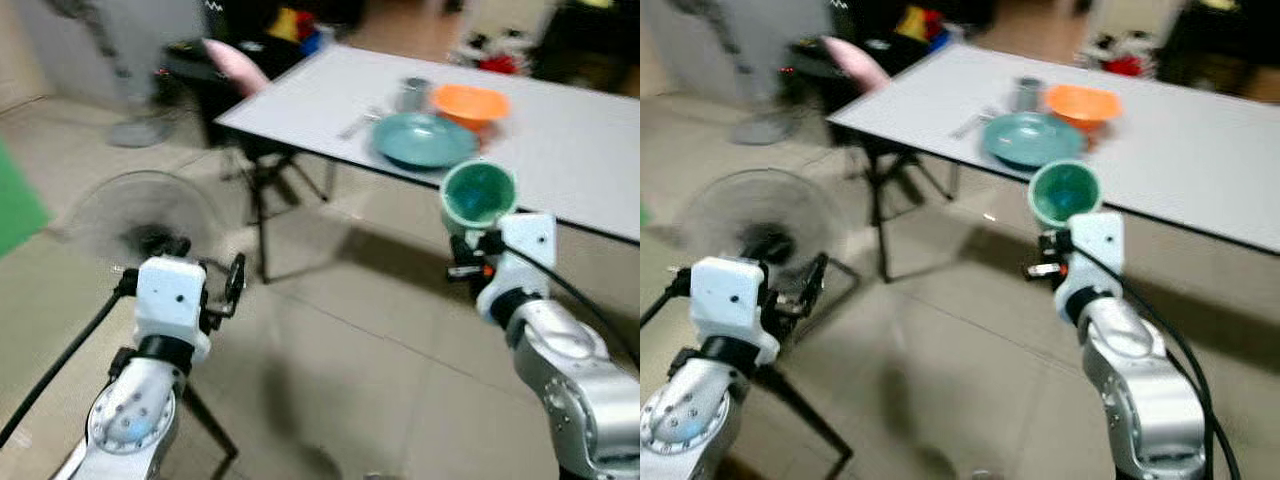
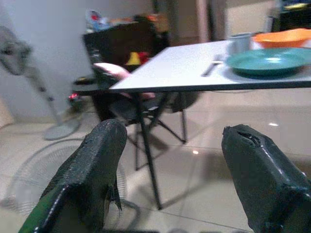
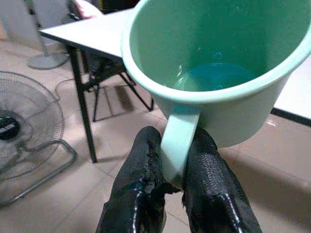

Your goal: Setting the table

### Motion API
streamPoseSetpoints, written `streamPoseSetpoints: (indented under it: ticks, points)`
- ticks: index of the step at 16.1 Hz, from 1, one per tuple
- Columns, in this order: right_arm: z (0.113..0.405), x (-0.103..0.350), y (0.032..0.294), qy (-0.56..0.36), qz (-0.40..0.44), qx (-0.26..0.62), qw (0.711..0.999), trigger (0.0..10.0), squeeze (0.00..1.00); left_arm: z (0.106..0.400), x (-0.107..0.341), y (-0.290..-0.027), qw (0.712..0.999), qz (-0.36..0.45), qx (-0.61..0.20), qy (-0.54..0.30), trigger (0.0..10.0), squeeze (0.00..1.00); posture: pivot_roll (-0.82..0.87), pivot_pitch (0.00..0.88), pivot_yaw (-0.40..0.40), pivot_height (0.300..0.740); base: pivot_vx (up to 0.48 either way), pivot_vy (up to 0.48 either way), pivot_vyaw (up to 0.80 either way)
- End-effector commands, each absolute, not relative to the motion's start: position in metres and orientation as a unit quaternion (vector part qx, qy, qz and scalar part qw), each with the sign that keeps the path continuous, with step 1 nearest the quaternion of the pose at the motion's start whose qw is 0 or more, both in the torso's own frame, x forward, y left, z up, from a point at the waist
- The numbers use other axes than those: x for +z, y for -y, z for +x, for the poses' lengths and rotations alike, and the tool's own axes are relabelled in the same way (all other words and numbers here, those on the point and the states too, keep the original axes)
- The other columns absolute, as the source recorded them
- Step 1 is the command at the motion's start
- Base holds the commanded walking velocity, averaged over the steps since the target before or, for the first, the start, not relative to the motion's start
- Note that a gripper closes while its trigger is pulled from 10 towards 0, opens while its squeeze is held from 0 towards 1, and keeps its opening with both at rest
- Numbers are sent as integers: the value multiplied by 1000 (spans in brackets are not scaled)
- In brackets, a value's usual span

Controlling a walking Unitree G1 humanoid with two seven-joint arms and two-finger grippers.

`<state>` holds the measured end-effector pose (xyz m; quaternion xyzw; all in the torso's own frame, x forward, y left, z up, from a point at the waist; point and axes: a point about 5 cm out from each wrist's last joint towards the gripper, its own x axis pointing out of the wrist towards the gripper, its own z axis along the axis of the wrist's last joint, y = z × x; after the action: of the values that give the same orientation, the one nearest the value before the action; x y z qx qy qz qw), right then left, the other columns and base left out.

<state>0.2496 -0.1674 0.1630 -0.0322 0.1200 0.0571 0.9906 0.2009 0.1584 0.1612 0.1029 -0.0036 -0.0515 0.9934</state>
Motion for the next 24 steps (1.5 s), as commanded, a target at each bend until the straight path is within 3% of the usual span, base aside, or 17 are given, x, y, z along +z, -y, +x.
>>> streamPoseSetpoints:
  ticks: [1,16,24]
  points:
    - [251,169,170,-109,-40,47,992,10000,0,203,162,-156,993,101,-63,9,10000,0,-86,0,7,740,0,0,-788]
    - [258,176,180,-95,-31,18,995,10000,0,210,162,-150,991,100,-92,20,10000,0,-101,0,16,740,262,0,-788]
    - [266,192,156,-57,8,129,990,10000,0,217,164,-151,990,105,-87,27,10000,0,-103,0,19,740,278,0,-159]
